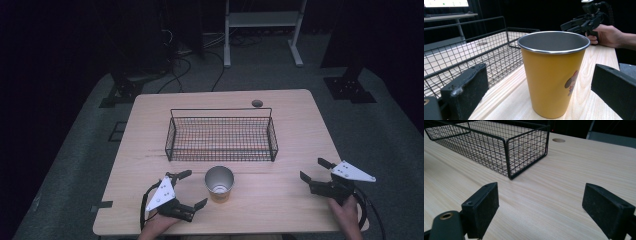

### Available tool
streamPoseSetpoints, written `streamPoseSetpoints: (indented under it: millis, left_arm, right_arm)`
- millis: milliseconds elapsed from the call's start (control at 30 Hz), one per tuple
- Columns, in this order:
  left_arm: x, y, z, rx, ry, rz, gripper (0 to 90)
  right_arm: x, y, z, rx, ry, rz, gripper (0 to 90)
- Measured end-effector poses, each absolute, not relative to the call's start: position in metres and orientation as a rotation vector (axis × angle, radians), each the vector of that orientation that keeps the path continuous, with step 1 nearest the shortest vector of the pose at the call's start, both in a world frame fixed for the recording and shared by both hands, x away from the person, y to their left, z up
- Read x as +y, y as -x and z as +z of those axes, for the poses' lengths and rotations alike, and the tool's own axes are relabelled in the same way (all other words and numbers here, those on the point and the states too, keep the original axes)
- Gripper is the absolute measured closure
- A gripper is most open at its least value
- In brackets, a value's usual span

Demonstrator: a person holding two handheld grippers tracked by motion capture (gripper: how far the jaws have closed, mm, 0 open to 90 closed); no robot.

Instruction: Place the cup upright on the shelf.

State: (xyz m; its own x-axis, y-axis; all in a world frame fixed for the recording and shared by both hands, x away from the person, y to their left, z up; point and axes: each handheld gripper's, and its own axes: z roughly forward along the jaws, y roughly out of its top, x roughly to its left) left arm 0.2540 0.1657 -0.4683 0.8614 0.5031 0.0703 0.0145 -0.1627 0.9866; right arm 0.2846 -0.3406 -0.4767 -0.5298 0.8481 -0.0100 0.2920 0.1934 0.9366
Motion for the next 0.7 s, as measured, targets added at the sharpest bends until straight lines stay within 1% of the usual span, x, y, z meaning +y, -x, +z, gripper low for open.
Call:
streamPoseSetpoints:
  millis: [700]
  left_arm:
    - [0.146, -0.259, -0.473, 0.373, -1.744, 0.425, 0.3]
  right_arm:
    - [-0.341, -0.285, -0.477, 1.928, -1.065, 1.334, 12.9]
